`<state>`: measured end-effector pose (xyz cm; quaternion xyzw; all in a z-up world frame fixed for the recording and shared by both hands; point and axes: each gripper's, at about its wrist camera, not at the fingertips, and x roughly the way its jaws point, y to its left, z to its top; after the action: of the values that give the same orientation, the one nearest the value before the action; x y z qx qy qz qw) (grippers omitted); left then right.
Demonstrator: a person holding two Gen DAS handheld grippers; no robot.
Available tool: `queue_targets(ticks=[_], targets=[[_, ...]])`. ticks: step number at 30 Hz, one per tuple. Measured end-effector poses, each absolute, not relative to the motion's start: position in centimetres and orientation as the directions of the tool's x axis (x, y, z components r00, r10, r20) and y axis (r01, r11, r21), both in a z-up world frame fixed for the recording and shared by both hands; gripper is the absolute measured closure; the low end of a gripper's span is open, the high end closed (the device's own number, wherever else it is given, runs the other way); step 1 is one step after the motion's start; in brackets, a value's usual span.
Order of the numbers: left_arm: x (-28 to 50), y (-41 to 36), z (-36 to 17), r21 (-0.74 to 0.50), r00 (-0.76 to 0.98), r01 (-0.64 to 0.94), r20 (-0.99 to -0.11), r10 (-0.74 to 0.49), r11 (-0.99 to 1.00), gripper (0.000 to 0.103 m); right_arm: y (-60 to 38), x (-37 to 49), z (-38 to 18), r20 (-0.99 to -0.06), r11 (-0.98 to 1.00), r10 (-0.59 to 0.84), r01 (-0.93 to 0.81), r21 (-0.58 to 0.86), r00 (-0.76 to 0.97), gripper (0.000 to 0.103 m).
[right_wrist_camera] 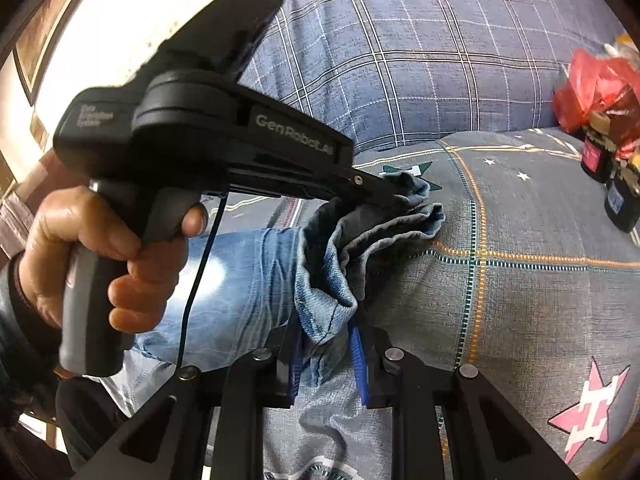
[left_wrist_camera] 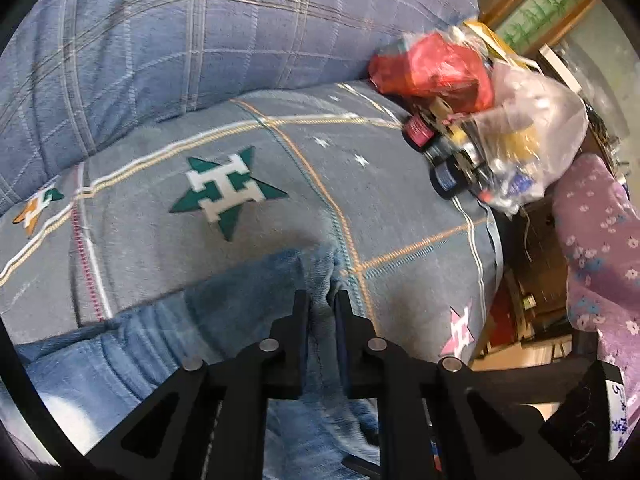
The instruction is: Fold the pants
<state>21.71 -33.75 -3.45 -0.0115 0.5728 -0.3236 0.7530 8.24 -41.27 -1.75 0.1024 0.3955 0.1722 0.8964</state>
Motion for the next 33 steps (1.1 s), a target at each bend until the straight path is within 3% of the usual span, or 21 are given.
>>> queue_targets(ticks=[1,4,11,12,13,14,16,33], targets=[[21.6,-34.3,-3.6,-0.393,0.117,0.479,-0.857,-0.501,0.785,0.084,-41.3,8.2,-1.8,-0.679,0.922,0.384,-0.222,0.317,0.626,0.081],[20.9,-37.0,-4.5,-0.369,0.067,0.511,-0.883,-0.464,0.777,0.051,-42.6,7.9,-2.6,-0.689,0.927,0.365,-0.181,0.327,0.626,0.081],[18.8,-42.7,-7.0,-0.12,0.107,0.631,-0.965,-0.239,0.767,0.049,-45.1,7.2,-4.0,-0.691,0.917,0.376,-0.145,0.371,0.618,0.081],[18.7,-42.9,-7.2,-0.099,0.121,0.629,-0.968,-0.222,0.771,0.049,-45.2,7.2,-4.1,-0.688,0.915,0.38,-0.145,0.376,0.618,0.081],[18.7,-43.0,-7.3,-0.087,0.13,0.62,-0.969,-0.211,0.78,0.058,-45.3,7.2,-4.1,-0.684,0.913,0.384,-0.144,0.382,0.62,0.081],[18.9,-42.9,-7.3,-0.066,0.142,0.611,-0.971,-0.191,0.789,0.076,-45.4,7.2,-4.2,-0.681,0.911,0.387,-0.144,0.386,0.621,0.081],[19.3,-42.4,-7.4,-0.082,0.126,0.597,-0.973,-0.195,0.798,0.087,-45.4,7.1,-4.2,-0.677,0.909,0.391,-0.148,0.389,0.624,0.081],[19.2,-29.7,-0.6,-0.301,0.279,0.436,-0.851,-0.445,0.848,0.093,-41.4,6.6,-0.8,-0.652,0.918,0.394,-0.238,0.318,0.648,0.081]])
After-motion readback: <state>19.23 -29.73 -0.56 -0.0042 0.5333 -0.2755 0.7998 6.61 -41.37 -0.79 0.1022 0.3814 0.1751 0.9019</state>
